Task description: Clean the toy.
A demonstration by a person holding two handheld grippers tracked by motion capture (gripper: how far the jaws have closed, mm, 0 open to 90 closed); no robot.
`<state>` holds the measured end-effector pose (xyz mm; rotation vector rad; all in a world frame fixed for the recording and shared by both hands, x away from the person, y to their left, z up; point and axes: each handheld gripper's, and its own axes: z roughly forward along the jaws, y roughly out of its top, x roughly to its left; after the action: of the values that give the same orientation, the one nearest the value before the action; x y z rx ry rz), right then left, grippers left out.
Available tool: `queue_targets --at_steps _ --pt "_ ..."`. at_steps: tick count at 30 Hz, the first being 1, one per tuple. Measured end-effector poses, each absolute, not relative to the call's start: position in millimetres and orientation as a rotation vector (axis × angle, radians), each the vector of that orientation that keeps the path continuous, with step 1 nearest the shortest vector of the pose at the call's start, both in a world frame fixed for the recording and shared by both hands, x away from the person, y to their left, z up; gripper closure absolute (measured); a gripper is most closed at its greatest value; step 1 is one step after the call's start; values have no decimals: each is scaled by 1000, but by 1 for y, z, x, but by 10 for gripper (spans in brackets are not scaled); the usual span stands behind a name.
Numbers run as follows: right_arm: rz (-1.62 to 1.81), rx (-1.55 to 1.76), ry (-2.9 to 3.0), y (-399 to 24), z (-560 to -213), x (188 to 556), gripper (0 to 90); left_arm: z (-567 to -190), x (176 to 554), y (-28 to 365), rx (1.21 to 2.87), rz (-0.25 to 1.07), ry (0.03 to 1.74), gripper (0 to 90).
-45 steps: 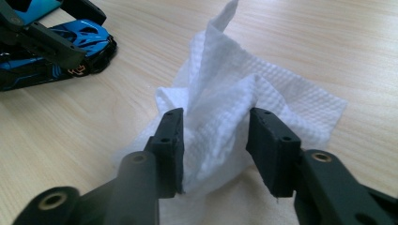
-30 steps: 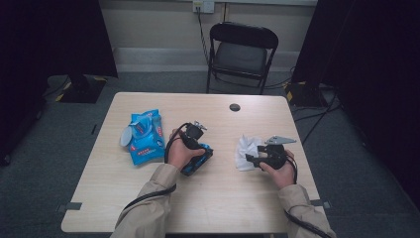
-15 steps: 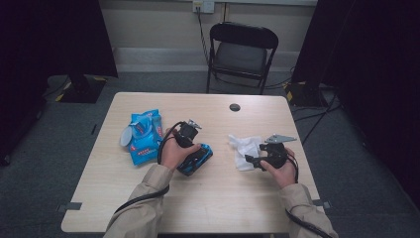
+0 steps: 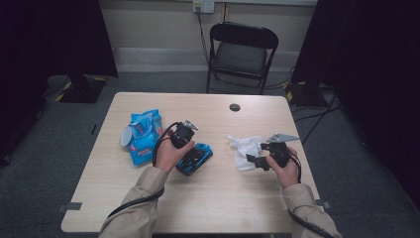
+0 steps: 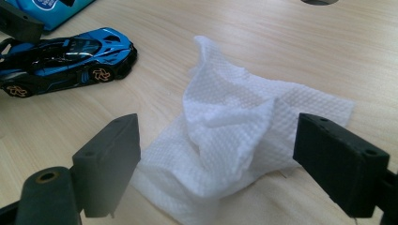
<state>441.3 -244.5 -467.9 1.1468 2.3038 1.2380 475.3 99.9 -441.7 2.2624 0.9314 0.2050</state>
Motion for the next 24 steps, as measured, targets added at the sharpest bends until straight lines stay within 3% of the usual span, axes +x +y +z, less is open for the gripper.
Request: queue_targets --at_steps 24 --pt "1249 1086 2368 -236 -462 433 144 -438 453 120 2264 177 899 164"
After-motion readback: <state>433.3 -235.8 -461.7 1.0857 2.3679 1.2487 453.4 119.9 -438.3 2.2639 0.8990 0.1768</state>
